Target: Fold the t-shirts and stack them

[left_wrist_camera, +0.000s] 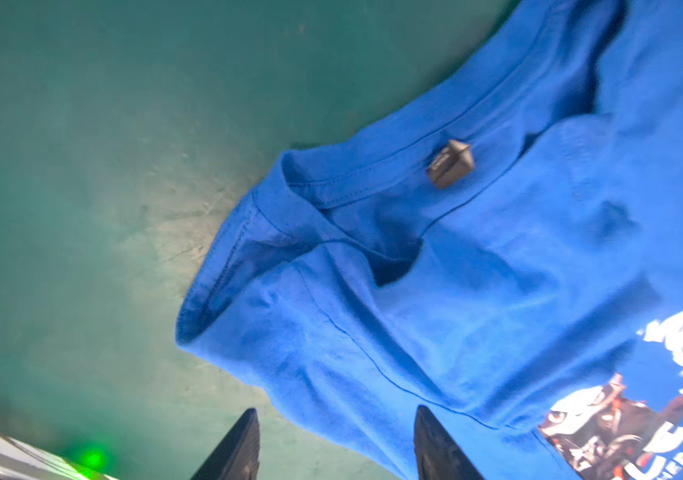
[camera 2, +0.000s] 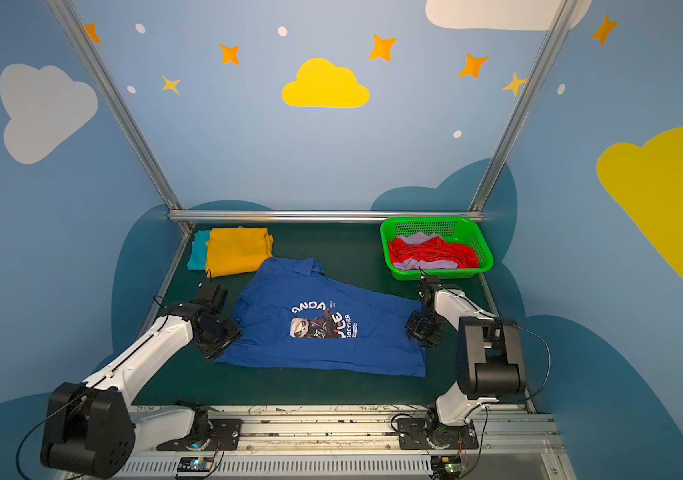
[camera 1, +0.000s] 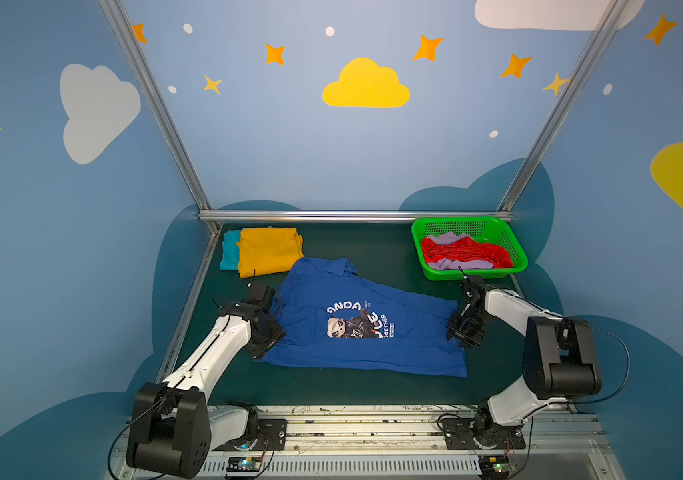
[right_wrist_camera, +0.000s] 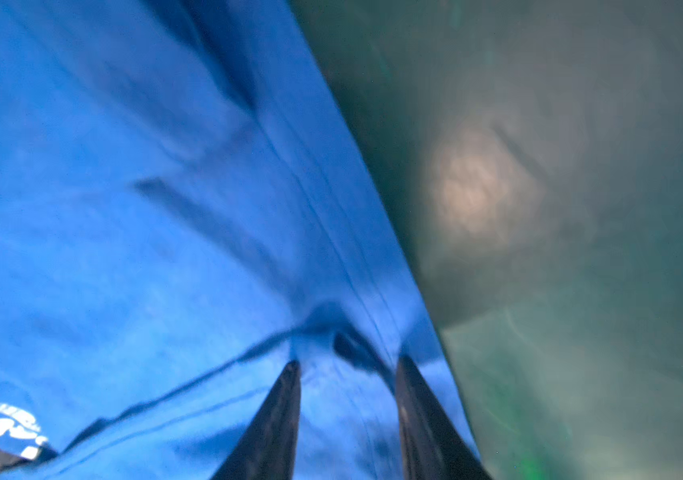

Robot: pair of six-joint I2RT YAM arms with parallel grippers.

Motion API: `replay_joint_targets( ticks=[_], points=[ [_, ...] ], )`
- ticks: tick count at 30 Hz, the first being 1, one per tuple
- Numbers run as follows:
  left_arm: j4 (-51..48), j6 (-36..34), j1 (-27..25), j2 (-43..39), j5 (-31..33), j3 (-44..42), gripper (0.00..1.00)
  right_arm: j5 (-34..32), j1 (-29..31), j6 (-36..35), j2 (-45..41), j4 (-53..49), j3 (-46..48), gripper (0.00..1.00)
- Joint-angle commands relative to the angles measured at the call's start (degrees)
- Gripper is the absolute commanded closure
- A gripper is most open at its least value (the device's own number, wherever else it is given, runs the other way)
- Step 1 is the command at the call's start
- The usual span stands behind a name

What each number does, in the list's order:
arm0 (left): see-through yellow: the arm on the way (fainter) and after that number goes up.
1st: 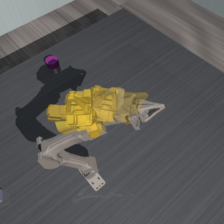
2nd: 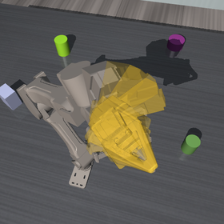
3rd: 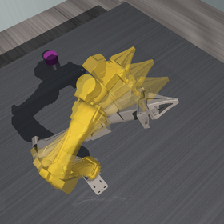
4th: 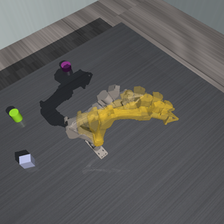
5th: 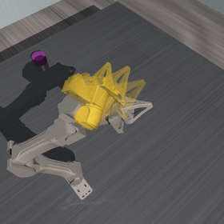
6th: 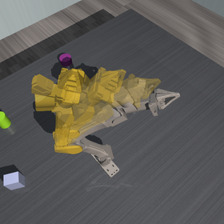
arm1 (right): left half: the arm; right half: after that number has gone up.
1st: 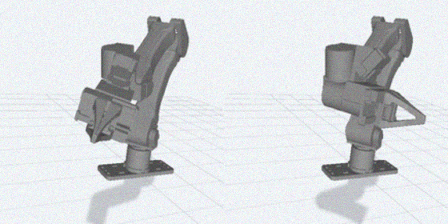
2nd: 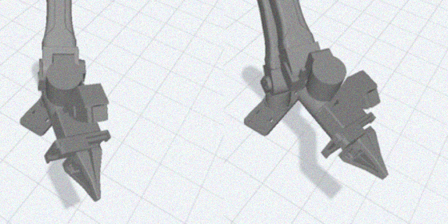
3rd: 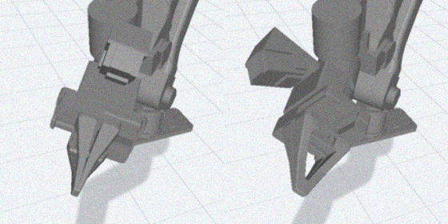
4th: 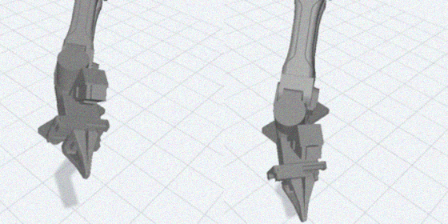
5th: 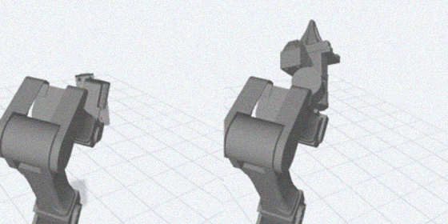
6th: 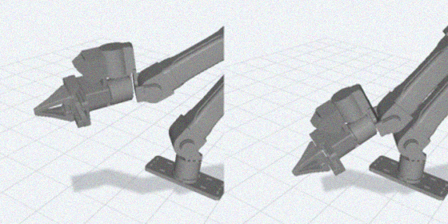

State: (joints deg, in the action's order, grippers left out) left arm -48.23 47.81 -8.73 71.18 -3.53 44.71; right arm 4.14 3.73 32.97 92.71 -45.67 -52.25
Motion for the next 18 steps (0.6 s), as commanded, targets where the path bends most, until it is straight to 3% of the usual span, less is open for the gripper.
replay_joint_targets(
  ticks=[1,2,3,5,18],
  points=[
    [-0.81,-0.08,0.12,1.67,1.50,-0.20,0.40,0.59,0.06,-0.89,2.11,1.74,-1.28,0.62],
    [-0.86,-0.29,0.17,2.31,1.43,-0.04,0.40,0.70,0.05,-1.02,2.79,1.89,-1.36,0.64],
    [-0.98,-0.44,0.25,3.06,1.44,0.18,0.40,1.18,0.06,-1.20,3.23,2.37,-1.28,0.72],
    [-1.08,-0.59,0.31,3.92,1.35,0.38,0.41,1.53,0.05,-1.23,3.13,1.89,-1.34,1.00],
    [2.90,-1.93,0.55,4.49,-0.72,-0.95,0.42,-2.99,0.04,0.49,-13.85,-9.19,-1.01,1.00]
  ],
)
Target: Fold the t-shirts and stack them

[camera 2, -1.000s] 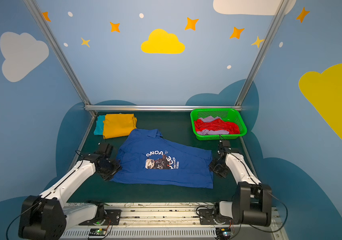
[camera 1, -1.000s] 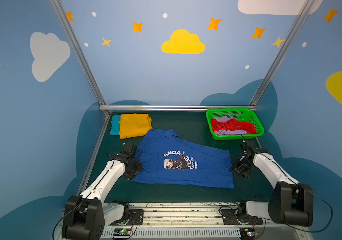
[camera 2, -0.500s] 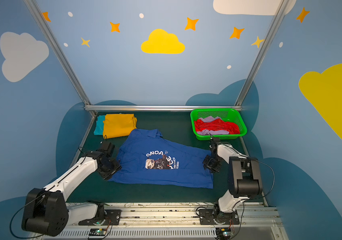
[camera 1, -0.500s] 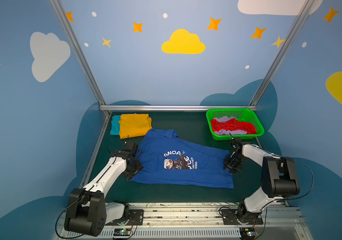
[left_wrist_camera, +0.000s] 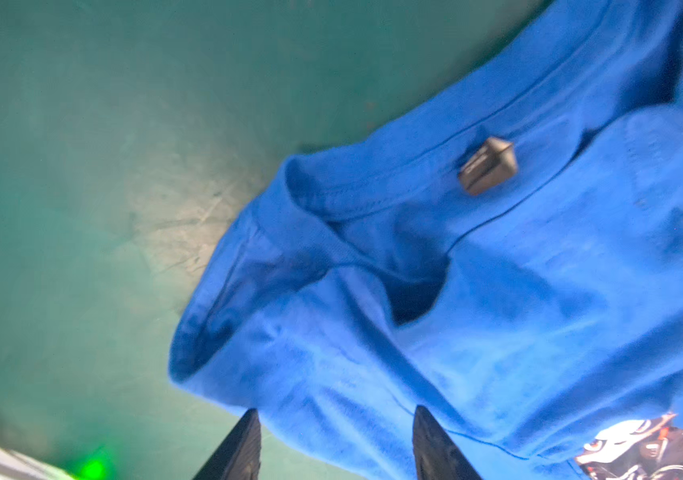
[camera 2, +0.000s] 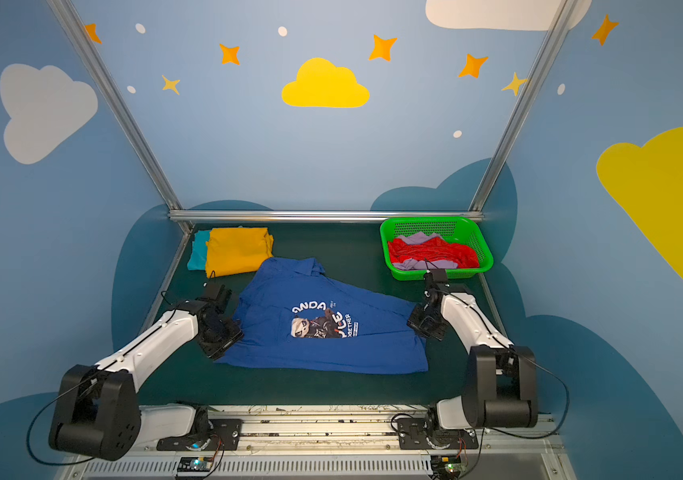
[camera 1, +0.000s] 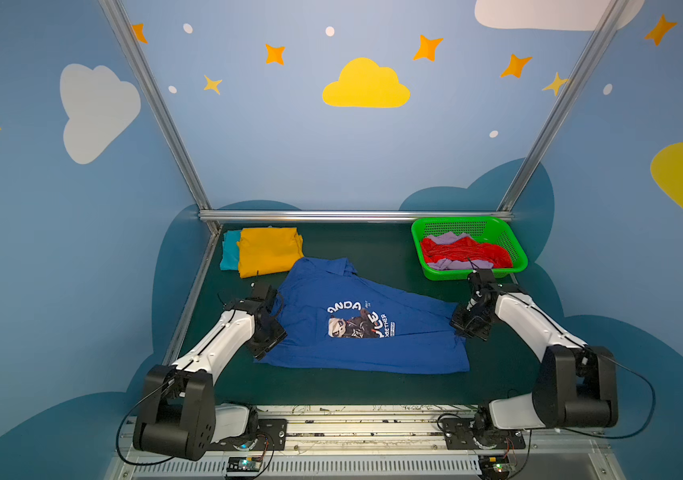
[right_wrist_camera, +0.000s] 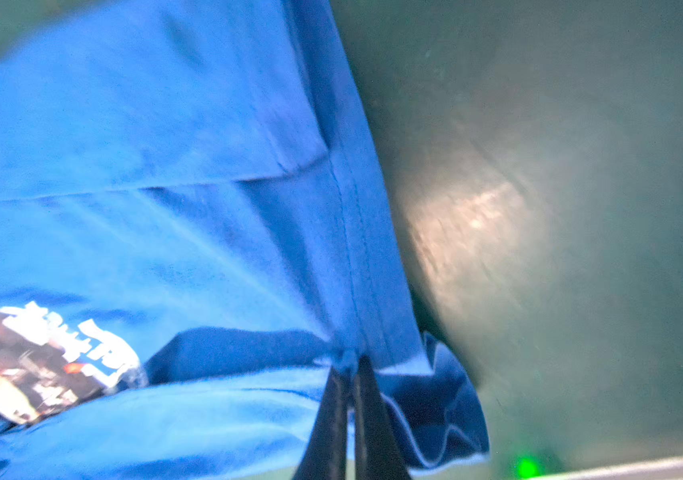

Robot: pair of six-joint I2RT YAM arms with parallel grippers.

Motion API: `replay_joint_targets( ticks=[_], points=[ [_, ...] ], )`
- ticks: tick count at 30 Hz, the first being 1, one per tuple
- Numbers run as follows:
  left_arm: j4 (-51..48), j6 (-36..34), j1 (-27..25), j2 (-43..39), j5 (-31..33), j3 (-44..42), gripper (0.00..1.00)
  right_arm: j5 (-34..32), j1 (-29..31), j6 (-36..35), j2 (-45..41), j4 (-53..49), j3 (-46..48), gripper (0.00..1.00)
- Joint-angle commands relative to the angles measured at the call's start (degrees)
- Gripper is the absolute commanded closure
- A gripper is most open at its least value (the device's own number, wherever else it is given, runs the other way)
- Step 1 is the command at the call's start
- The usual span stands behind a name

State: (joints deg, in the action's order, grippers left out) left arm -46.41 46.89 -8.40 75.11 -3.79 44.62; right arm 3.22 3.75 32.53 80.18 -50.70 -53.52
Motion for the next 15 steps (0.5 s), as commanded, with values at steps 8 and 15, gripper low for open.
replay_joint_targets(
  ticks=[8,15],
  points=[
    [1.85,-1.77,0.81,-1.08,-1.56,-1.88,0.42,-3.98,0.01,2.27,-5.72,-5.77,2.89,0.92],
    [1.55,-1.96,1.65,-2.04,-2.10,-2.48,0.41,-4.19,0.07,2.23,-2.42,-4.44,3.10,0.74]
  ],
)
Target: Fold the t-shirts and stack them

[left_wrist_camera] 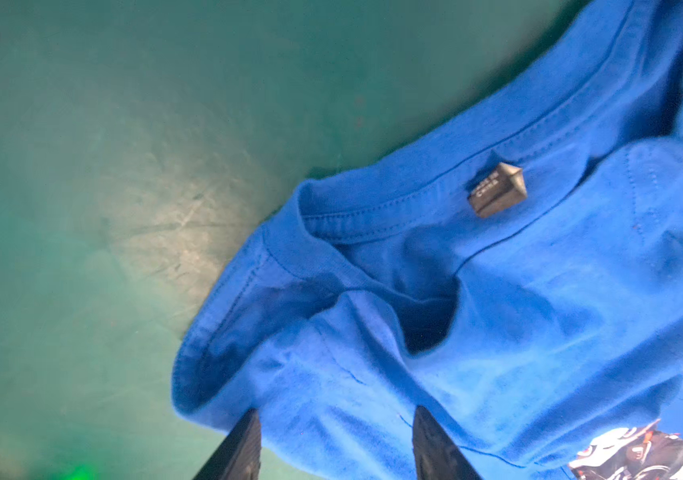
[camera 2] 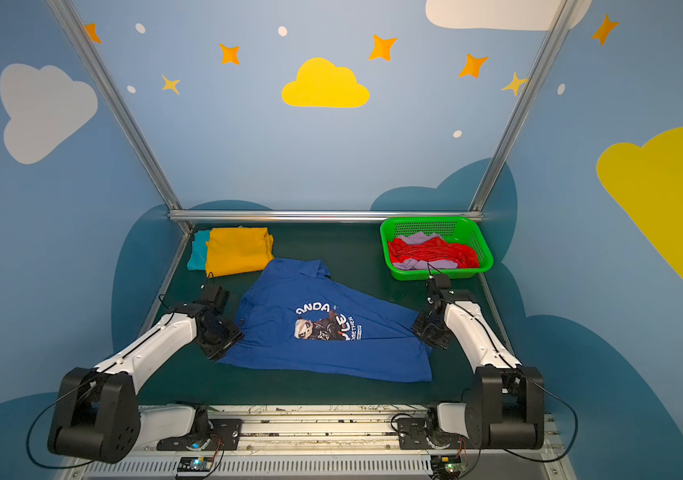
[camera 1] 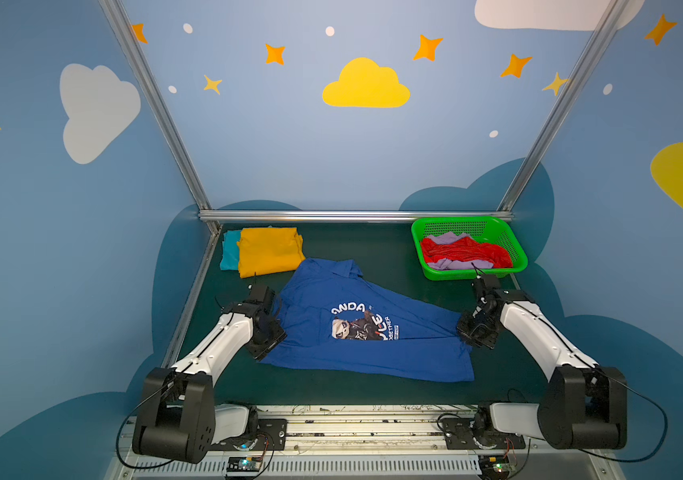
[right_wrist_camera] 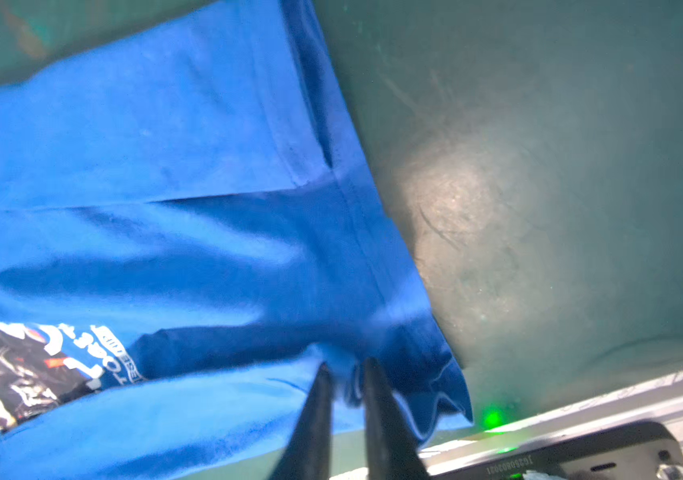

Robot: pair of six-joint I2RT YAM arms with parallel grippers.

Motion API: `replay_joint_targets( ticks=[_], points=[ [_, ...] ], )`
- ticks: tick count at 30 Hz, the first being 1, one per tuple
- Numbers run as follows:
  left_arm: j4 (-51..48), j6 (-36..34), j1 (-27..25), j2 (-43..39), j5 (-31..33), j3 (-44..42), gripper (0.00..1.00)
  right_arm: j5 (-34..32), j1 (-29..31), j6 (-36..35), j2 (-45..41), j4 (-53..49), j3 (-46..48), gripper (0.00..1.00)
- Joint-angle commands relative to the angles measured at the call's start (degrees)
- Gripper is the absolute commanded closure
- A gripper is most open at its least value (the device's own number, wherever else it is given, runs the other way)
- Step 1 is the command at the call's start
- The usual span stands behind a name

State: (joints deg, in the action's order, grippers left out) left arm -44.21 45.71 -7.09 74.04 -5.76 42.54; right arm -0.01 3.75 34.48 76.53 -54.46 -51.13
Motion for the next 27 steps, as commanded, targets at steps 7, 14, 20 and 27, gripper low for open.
replay_joint_targets(
  ticks=[7,14,20,27],
  points=[
    [-1.23,-0.87,0.56,-0.36,0.05,0.64,0.41,0.10,-0.13,-0.19,6.70,2.21,-1.86,0.66],
    [-1.15,-0.50,0.54,1.53,0.06,1.53,0.41,1.52,0.03,-0.54,12.35,6.06,-2.31,0.68],
    [-1.23,-0.41,0.58,2.64,0.01,2.13,0.42,2.57,0.03,-0.55,11.55,6.87,-2.17,1.00],
    [-0.28,-0.44,0.58,2.60,-0.46,1.56,0.42,0.29,-0.04,0.03,2.22,0.01,-3.18,1.00]
  ],
)
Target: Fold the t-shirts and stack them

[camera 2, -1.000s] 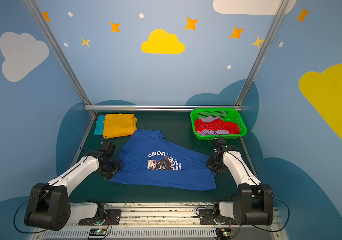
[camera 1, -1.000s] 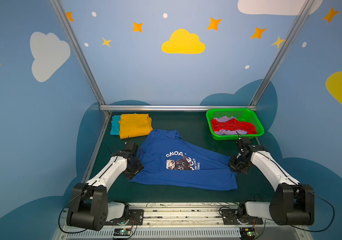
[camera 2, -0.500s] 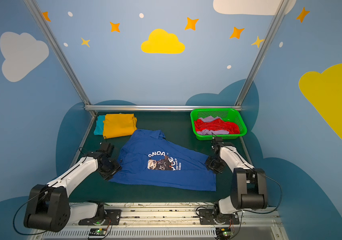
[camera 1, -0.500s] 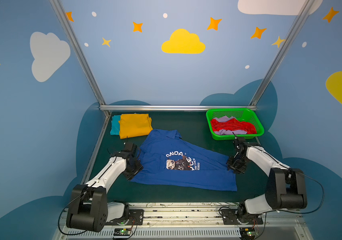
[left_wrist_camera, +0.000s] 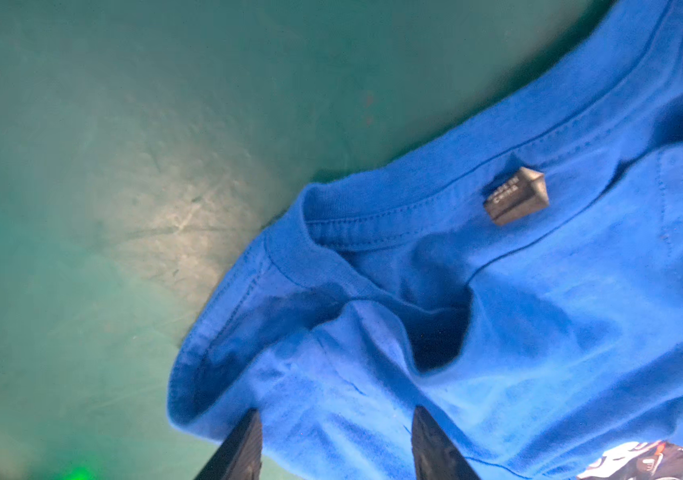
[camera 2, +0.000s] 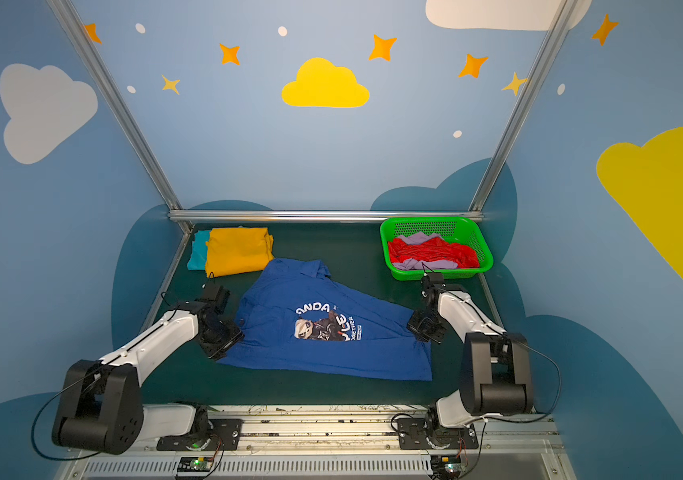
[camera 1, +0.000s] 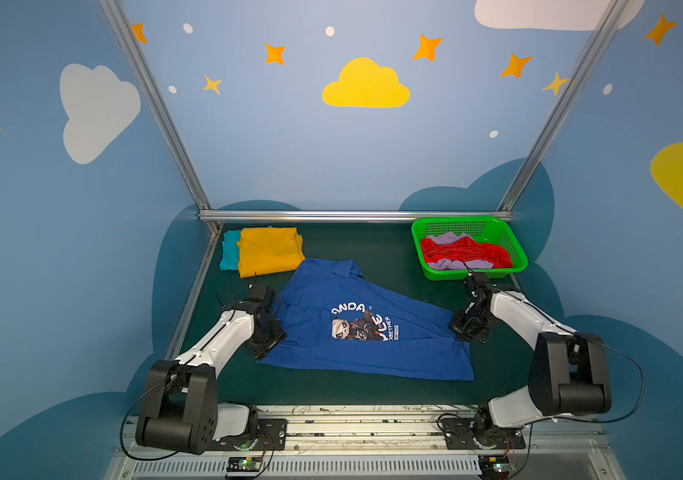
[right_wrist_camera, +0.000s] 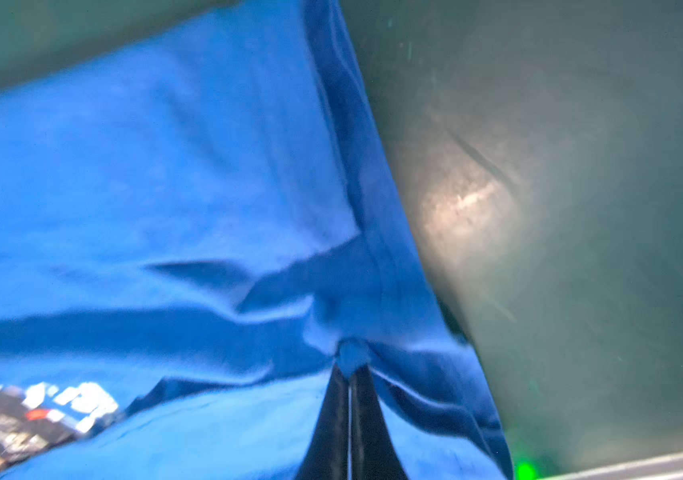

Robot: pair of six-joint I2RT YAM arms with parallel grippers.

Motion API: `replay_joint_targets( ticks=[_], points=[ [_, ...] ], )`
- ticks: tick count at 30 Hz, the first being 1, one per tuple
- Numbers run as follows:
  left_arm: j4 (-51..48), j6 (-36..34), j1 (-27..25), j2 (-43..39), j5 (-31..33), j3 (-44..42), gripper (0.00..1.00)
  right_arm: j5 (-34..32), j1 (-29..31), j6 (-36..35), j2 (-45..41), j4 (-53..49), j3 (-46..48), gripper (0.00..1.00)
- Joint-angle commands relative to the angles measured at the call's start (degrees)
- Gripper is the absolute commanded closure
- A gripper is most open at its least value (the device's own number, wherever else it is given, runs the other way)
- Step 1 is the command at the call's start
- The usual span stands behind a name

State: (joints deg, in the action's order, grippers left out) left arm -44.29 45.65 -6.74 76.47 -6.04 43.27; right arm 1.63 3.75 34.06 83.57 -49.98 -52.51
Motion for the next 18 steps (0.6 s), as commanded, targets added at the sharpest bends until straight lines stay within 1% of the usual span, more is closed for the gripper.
replay_joint_targets(
  ticks=[1,5,11,18],
  points=[
    [0.07,-0.41,0.23,0.16,-0.26,0.55,0.42,-1.58,-0.12,0.85,-6.99,-5.78,-1.72,1.00],
    [0.94,-0.88,0.18,0.70,-0.63,-0.07,0.43,-1.38,-0.05,2.85,-14.66,-10.58,-0.33,1.00],
    [1.71,-1.78,0.22,0.76,-1.05,-0.33,0.43,0.71,0.16,7.07,-25.44,-16.09,4.19,1.00],
    [2.43,-2.56,0.19,0.49,-1.89,-0.30,0.43,1.54,0.12,8.04,-38.59,-22.21,1.56,1.00]
  ],
)
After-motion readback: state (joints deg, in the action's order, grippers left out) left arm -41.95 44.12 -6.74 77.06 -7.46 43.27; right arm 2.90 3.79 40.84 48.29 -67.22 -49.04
